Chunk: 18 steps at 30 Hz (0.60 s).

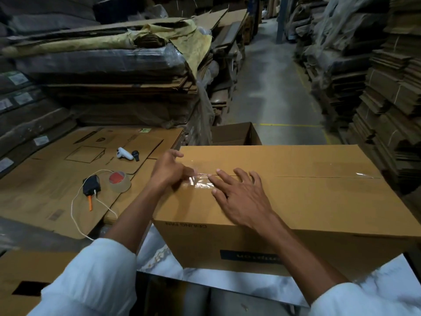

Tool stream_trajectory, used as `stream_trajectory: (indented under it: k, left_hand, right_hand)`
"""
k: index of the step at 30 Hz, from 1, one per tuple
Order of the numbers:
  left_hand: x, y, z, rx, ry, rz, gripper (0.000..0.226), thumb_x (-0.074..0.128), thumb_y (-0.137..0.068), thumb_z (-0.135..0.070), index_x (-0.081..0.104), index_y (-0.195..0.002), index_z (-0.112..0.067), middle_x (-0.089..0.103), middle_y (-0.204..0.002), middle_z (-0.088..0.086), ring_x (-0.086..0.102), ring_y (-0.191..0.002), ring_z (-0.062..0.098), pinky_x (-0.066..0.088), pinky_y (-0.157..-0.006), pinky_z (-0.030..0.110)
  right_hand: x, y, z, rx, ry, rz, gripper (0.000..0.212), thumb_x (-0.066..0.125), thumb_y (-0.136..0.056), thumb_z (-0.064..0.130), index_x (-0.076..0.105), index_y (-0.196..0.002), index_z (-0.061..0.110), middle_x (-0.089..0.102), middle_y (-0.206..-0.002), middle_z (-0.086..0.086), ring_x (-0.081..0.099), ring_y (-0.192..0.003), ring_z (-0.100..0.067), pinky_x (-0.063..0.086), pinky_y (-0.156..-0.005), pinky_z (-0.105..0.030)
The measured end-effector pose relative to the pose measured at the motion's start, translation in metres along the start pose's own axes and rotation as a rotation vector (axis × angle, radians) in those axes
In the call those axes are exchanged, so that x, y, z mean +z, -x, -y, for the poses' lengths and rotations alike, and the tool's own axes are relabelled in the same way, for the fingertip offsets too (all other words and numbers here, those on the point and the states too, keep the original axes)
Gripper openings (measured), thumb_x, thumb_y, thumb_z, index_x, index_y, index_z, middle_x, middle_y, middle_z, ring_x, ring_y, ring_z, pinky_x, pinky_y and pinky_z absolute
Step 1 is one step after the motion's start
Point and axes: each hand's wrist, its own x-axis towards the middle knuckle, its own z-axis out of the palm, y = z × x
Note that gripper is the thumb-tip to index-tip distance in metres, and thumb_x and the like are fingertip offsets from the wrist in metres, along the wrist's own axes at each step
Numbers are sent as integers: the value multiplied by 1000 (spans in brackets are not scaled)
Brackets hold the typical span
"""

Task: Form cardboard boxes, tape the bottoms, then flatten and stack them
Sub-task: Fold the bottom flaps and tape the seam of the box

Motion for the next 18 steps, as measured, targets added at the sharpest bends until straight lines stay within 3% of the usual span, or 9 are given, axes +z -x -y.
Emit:
stream_trajectory:
  k: [5,10,12,15,18]
  left_hand:
    - [-45,-9,6,-136,213,134,71,81,-68,-2,42,-125,-15,75,-97,22,69,-72,24,55,-66,32]
    - [-55,-19,24,-74,218,139,48,63,-93,3,38,-129,-17,70,-111,23,69,-105,35,55,-96,57]
    - [-54,-20,28,-60,261,129,46,56,-96,6,37,-133,-14,67,-109,26,68,-100,36,59,-86,52]
    - [-53,-19,30,-90,432,114,40,45,-100,9,34,-132,-14,61,-104,23,63,-86,29,54,-58,30]
    - [-56,-21,42,-130,606,66,41,44,-102,8,33,-132,-17,54,-106,18,61,-95,26,62,-54,33]
  right_hand:
    - [0,0,-1,-1,-17,8,55,10,-103,61,19,-157,48,17,-167,16,11,-155,-23,0,-122,-56]
    - [0,0,-2,10,-23,12,55,10,-103,62,18,-156,50,16,-166,19,11,-155,-20,1,-123,-55]
    - [0,-1,-2,15,-21,19,55,10,-102,63,17,-156,50,16,-166,20,11,-155,-19,1,-123,-55]
    - [0,-4,-1,25,-13,22,55,10,-102,63,16,-156,51,14,-166,20,10,-155,-17,1,-124,-54]
    - [0,-4,-2,35,-6,19,55,10,-102,63,15,-156,52,14,-166,22,10,-154,-16,2,-124,-53]
